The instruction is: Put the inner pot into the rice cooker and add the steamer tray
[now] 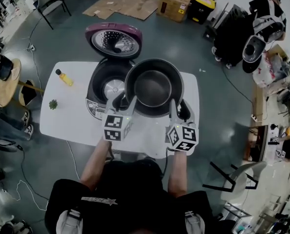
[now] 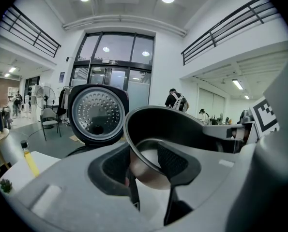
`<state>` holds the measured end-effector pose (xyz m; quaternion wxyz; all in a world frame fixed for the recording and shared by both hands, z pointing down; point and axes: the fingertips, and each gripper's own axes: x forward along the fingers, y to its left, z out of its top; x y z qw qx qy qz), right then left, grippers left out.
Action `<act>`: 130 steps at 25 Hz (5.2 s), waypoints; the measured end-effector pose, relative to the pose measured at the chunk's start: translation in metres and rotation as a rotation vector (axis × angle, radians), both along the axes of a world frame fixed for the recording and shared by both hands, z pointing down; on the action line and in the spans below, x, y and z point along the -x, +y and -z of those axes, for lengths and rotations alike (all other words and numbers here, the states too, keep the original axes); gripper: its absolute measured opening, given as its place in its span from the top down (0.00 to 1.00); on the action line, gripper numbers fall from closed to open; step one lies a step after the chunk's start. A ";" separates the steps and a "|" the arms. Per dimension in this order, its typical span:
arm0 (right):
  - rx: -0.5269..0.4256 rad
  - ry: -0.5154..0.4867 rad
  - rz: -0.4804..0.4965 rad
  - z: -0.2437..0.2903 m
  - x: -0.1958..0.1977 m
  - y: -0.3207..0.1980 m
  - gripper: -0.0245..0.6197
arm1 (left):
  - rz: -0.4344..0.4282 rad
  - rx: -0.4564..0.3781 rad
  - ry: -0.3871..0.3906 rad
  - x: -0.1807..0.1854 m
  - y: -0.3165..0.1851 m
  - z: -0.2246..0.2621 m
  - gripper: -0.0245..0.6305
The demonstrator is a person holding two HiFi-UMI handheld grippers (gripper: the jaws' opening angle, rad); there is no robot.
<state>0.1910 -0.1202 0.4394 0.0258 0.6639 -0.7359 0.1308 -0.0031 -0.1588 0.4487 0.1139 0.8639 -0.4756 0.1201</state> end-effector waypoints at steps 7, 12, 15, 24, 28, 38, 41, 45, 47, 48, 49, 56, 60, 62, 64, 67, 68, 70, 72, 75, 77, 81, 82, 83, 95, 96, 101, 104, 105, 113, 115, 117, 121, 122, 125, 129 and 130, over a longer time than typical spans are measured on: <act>-0.028 0.016 0.023 0.016 0.035 -0.010 0.75 | 0.025 -0.020 0.013 0.036 -0.007 0.014 0.68; -0.035 0.017 0.049 0.020 0.063 -0.020 0.75 | 0.056 -0.030 0.022 0.064 -0.013 0.019 0.68; -0.037 0.015 0.071 0.022 0.079 -0.027 0.75 | 0.079 -0.036 0.024 0.081 -0.016 0.020 0.68; -0.036 0.009 0.123 0.023 0.123 -0.050 0.75 | 0.131 -0.047 0.025 0.126 -0.028 0.024 0.68; -0.032 0.006 0.140 0.021 0.141 -0.057 0.75 | 0.151 -0.047 0.019 0.144 -0.033 0.024 0.69; 0.008 -0.006 0.154 0.001 0.179 -0.074 0.75 | 0.163 -0.021 -0.003 0.182 -0.046 0.008 0.69; 0.029 -0.010 0.148 -0.005 0.186 -0.077 0.75 | 0.158 -0.003 -0.012 0.190 -0.050 0.003 0.69; 0.057 -0.012 0.134 -0.017 0.193 -0.079 0.75 | 0.149 0.023 -0.020 0.198 -0.055 -0.010 0.69; 0.068 -0.012 0.126 -0.023 0.195 -0.080 0.75 | 0.141 0.034 -0.020 0.199 -0.057 -0.015 0.69; 0.075 -0.013 0.120 -0.025 0.195 -0.080 0.75 | 0.136 0.039 -0.021 0.199 -0.057 -0.017 0.69; 0.081 -0.014 0.115 -0.028 0.195 -0.079 0.75 | 0.130 0.043 -0.022 0.198 -0.058 -0.020 0.69; 0.130 -0.018 0.091 -0.048 0.194 -0.081 0.75 | 0.111 0.077 -0.038 0.199 -0.065 -0.040 0.69; 0.169 -0.014 0.085 -0.063 0.194 -0.085 0.75 | 0.105 0.100 -0.056 0.199 -0.069 -0.053 0.69; 0.185 -0.008 0.085 -0.069 0.195 -0.088 0.75 | 0.106 0.111 -0.060 0.200 -0.072 -0.059 0.69; 0.200 -0.007 0.086 -0.074 0.196 -0.090 0.75 | 0.108 0.123 -0.064 0.201 -0.073 -0.064 0.69; 0.226 -0.010 0.085 -0.081 0.196 -0.093 0.75 | 0.108 0.146 -0.074 0.201 -0.077 -0.070 0.69; 0.235 -0.011 0.085 -0.083 0.195 -0.094 0.75 | 0.107 0.155 -0.078 0.200 -0.079 -0.073 0.69; 0.251 -0.013 0.086 -0.089 0.194 -0.097 0.75 | 0.106 0.175 -0.087 0.198 -0.081 -0.079 0.69; 0.271 -0.015 0.089 -0.096 0.194 -0.099 0.75 | 0.104 0.196 -0.089 0.197 -0.082 -0.085 0.69; 0.310 -0.015 0.095 -0.106 0.194 -0.102 0.75 | 0.101 0.217 -0.097 0.196 -0.086 -0.091 0.69; 0.333 -0.014 0.099 -0.112 0.194 -0.104 0.75 | 0.098 0.229 -0.111 0.196 -0.088 -0.097 0.69; 0.366 -0.024 0.114 -0.121 0.195 -0.106 0.75 | 0.098 0.264 -0.139 0.197 -0.091 -0.110 0.69; 0.373 -0.028 0.118 -0.123 0.195 -0.107 0.75 | 0.099 0.276 -0.147 0.197 -0.091 -0.114 0.69; 0.382 -0.030 0.121 -0.124 0.195 -0.108 0.75 | 0.099 0.286 -0.152 0.198 -0.092 -0.117 0.69; 0.469 -0.027 0.128 -0.143 0.192 -0.109 0.75 | 0.087 0.350 -0.233 0.193 -0.095 -0.129 0.69; 0.476 -0.028 0.129 -0.145 0.192 -0.109 0.75 | 0.083 0.355 -0.242 0.193 -0.095 -0.130 0.69; 0.501 -0.036 0.129 -0.151 0.193 -0.108 0.75 | 0.076 0.384 -0.266 0.193 -0.096 -0.135 0.68; 0.508 -0.041 0.134 -0.152 0.193 -0.109 0.75 | 0.074 0.404 -0.276 0.193 -0.096 -0.139 0.69; 0.514 -0.045 0.135 -0.154 0.193 -0.108 0.75 | 0.073 0.410 -0.278 0.193 -0.095 -0.140 0.69; 0.532 -0.056 0.143 -0.157 0.192 -0.109 0.75 | 0.073 0.424 -0.284 0.192 -0.096 -0.141 0.69; 0.537 -0.045 0.147 -0.158 0.192 -0.109 0.74 | 0.072 0.427 -0.277 0.193 -0.095 -0.141 0.68; 0.538 -0.034 0.150 -0.158 0.192 -0.108 0.73 | 0.071 0.430 -0.270 0.193 -0.094 -0.141 0.68; 0.493 -0.006 0.123 -0.149 0.185 -0.110 0.73 | 0.084 0.395 -0.265 0.196 -0.096 -0.136 0.66; 0.480 -0.002 0.119 -0.145 0.183 -0.111 0.73 | 0.092 0.370 -0.269 0.197 -0.098 -0.133 0.65; 0.441 0.008 0.110 -0.131 0.179 -0.114 0.73 | 0.103 0.319 -0.276 0.200 -0.102 -0.123 0.64; 0.389 0.029 0.101 -0.110 0.177 -0.112 0.73 | 0.090 0.251 -0.253 0.196 -0.102 -0.100 0.64; 0.374 0.033 0.100 -0.103 0.177 -0.112 0.73 | 0.084 0.227 -0.247 0.194 -0.102 -0.092 0.64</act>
